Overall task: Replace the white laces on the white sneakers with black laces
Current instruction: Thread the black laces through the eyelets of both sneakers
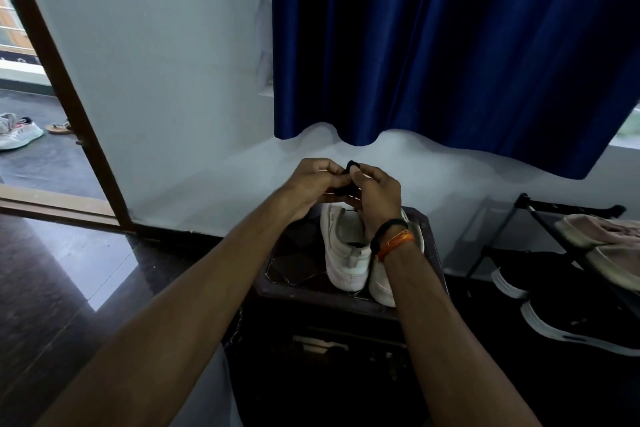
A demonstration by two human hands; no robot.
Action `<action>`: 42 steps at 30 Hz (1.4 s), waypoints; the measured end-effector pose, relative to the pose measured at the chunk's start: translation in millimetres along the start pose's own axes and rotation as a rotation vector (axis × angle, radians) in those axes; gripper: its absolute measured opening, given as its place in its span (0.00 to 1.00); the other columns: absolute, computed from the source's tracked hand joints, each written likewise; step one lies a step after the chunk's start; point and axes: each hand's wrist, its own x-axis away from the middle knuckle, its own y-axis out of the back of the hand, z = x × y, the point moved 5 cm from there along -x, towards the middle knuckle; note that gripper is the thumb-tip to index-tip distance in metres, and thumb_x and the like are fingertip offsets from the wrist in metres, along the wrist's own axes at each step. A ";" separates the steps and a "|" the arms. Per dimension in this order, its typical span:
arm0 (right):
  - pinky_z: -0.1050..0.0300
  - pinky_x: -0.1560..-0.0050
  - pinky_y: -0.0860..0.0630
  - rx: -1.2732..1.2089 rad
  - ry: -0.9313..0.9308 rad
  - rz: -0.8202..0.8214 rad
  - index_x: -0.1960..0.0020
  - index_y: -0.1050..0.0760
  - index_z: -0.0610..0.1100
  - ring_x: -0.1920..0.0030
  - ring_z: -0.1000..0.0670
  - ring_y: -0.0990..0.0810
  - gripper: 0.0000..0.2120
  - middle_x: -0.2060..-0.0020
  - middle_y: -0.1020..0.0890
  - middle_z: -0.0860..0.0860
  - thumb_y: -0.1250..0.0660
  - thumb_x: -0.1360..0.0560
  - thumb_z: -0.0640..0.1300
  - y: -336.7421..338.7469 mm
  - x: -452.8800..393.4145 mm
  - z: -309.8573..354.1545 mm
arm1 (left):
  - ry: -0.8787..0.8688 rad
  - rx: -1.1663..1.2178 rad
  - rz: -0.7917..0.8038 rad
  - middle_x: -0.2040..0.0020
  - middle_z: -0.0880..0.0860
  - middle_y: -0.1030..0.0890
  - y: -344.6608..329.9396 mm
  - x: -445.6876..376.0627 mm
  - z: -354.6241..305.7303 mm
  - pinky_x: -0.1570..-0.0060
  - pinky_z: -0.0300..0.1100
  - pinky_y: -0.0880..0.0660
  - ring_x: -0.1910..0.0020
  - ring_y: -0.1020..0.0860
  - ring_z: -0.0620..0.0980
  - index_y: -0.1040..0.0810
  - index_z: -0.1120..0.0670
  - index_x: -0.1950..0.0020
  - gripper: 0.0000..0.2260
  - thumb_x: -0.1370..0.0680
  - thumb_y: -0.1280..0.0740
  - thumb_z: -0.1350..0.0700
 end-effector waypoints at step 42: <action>0.43 0.39 0.20 0.011 -0.021 0.361 0.39 0.20 0.45 0.42 0.42 0.17 0.14 0.46 0.14 0.45 0.31 0.21 0.51 50.6 10.3 22.6 | -0.057 0.079 0.132 0.48 0.56 0.15 -39.4 8.1 -30.7 0.42 0.45 0.21 0.47 0.17 0.51 0.17 0.59 0.43 0.14 0.24 0.34 0.70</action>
